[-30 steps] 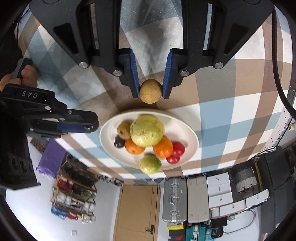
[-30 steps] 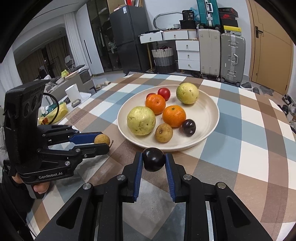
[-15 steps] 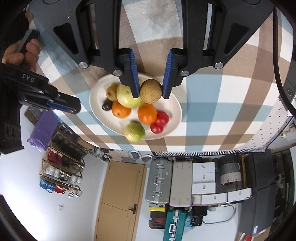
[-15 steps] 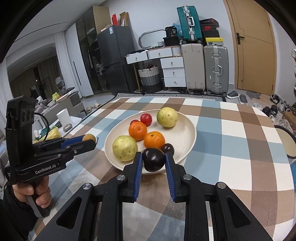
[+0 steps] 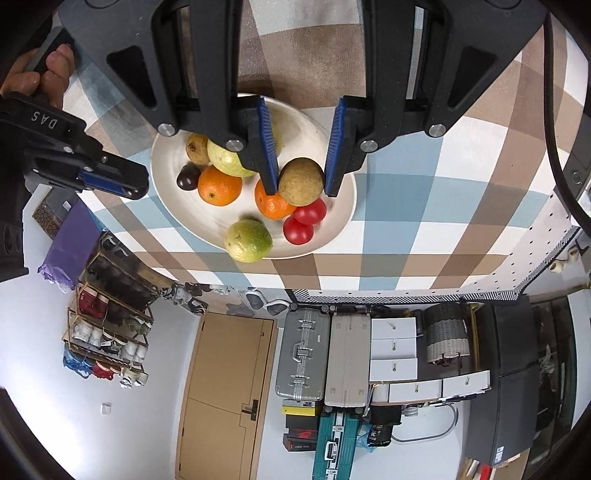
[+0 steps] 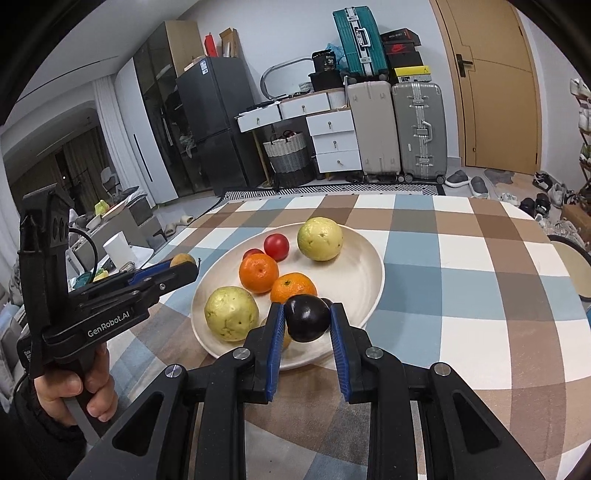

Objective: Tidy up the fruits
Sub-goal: 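Carry the brown fruit and plum onto the white plate while both grippers open to release them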

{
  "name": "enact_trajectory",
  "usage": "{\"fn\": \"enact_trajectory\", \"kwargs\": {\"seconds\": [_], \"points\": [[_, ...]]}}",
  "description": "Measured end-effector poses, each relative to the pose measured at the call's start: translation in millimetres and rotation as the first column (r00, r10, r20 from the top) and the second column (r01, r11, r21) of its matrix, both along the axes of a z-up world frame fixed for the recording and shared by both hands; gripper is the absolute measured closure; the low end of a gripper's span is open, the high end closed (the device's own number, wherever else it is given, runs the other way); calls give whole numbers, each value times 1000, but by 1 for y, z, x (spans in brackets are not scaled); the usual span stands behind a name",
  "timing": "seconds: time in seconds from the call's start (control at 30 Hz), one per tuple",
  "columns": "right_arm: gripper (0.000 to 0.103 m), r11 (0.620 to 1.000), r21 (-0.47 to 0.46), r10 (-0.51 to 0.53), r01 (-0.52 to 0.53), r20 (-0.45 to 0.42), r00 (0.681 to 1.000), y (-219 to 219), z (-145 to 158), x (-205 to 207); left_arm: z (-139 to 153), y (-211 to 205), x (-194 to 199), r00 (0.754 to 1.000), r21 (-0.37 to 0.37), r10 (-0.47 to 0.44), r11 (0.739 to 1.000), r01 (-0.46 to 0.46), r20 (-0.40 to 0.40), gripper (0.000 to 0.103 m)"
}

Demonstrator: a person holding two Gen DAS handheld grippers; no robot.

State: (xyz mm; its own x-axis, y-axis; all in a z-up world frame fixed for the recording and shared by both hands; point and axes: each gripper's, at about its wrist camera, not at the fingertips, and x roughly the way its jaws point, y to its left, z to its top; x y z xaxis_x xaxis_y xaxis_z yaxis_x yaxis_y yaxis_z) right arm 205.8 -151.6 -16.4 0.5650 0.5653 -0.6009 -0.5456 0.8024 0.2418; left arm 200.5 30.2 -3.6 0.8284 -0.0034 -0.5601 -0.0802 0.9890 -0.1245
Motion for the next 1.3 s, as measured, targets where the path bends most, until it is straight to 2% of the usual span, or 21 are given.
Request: {"fn": "enact_trajectory", "kwargs": {"seconds": [0.1, 0.4, 0.6, 0.7, 0.8, 0.83, 0.87, 0.93, 1.0, 1.07, 1.3], "points": [[78, 1000, -24, -3, 4, 5, 1000, 3, -3, 0, -3, -1, 1, 1000, 12, -5, 1000, 5, -5, 80], [77, 1000, -19, -9, 9, -13, 1000, 1, -6, 5, 0, -5, -5, 1000, 33, -20, 999, 19, 6, 80], [67, 1000, -17, -8, 9, 20, 1000, 1, -2, 0, -1, -4, -5, 1000, 26, -4, 1000, 4, -1, 79], [56, 1000, -17, -7, 8, 34, 999, 1, -1, -1, -2, -2, -6, 1000, 20, 7, 1000, -7, -13, 65], [44, 1000, -10, -23, 23, 45, 999, -2, 0, -2, -1, -2, -13, 1000, 30, 26, 999, -26, 8, 38], [32, 1000, -1, -24, 24, 47, 999, -3, 1, -2, 0, -2, -15, 999, 33, 29, 999, -29, 14, 24], [22, 1000, 6, -24, 24, 51, 998, -4, 1, -4, 1, -1, -18, 999, 38, 33, 999, -34, 26, 16], [13, 999, 20, -28, 26, 63, 998, -7, 3, -5, 3, -3, -25, 998, 41, 25, 999, -27, 50, 13], [8, 1000, 18, -24, 22, 66, 998, -7, 4, -6, 3, -5, -28, 999, 46, 12, 999, -14, 39, 2], [1, 1000, 11, -15, 14, 69, 998, -6, 4, -8, 3, -6, -31, 999, 57, 18, 998, -20, 39, 0], [0, 1000, -1, -13, 13, 121, 993, -7, 9, -19, 3, -5, -40, 999, 48, 24, 999, -26, 32, 0]]}}
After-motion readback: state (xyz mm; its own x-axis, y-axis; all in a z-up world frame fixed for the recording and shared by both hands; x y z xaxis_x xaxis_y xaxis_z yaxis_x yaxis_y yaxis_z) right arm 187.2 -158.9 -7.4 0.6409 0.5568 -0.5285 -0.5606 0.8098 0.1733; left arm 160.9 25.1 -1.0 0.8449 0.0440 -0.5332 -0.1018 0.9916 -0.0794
